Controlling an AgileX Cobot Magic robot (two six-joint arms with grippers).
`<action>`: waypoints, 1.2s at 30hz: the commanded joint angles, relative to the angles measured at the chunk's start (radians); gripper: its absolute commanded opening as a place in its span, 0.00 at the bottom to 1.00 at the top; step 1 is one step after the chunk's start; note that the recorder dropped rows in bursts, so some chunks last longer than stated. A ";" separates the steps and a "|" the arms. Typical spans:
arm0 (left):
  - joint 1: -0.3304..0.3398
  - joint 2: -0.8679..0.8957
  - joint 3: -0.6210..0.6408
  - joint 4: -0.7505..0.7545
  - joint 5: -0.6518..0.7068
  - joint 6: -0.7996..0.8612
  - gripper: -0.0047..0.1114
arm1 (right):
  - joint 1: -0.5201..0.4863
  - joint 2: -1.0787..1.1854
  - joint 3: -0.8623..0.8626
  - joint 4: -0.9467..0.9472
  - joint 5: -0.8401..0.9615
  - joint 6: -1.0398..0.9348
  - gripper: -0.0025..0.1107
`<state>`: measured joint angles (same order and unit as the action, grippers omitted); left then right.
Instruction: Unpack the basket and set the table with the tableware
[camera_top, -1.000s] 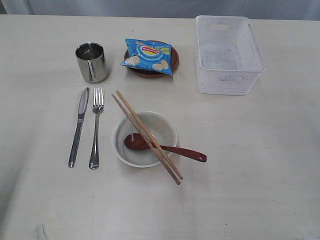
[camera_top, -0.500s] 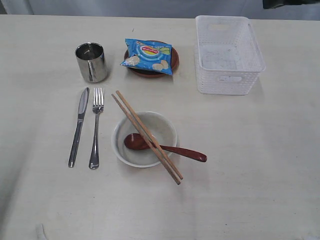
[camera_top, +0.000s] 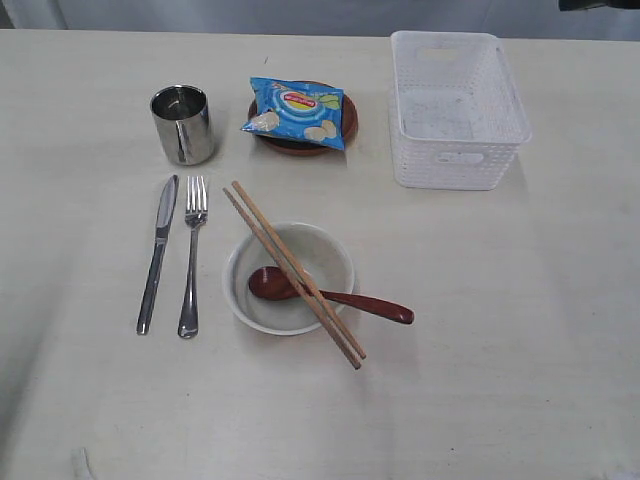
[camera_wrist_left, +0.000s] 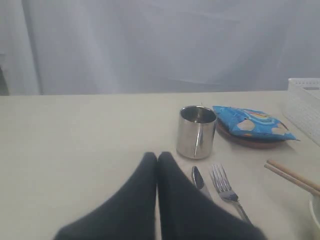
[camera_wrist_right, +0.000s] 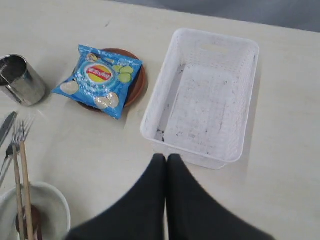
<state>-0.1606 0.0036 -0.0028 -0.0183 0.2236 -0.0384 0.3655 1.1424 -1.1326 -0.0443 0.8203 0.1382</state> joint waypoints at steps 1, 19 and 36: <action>-0.001 -0.004 0.003 -0.012 -0.011 0.000 0.04 | -0.030 -0.258 0.254 -0.009 -0.353 0.003 0.02; -0.001 -0.004 0.003 -0.012 -0.011 0.000 0.04 | -0.332 -1.088 1.133 0.113 -0.831 -0.008 0.02; -0.001 -0.004 0.003 -0.012 -0.011 0.000 0.04 | -0.337 -1.142 1.133 -0.018 -0.473 -0.022 0.02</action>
<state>-0.1606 0.0036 -0.0028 -0.0183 0.2236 -0.0384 0.0339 0.0062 -0.0024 -0.0468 0.3312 0.1322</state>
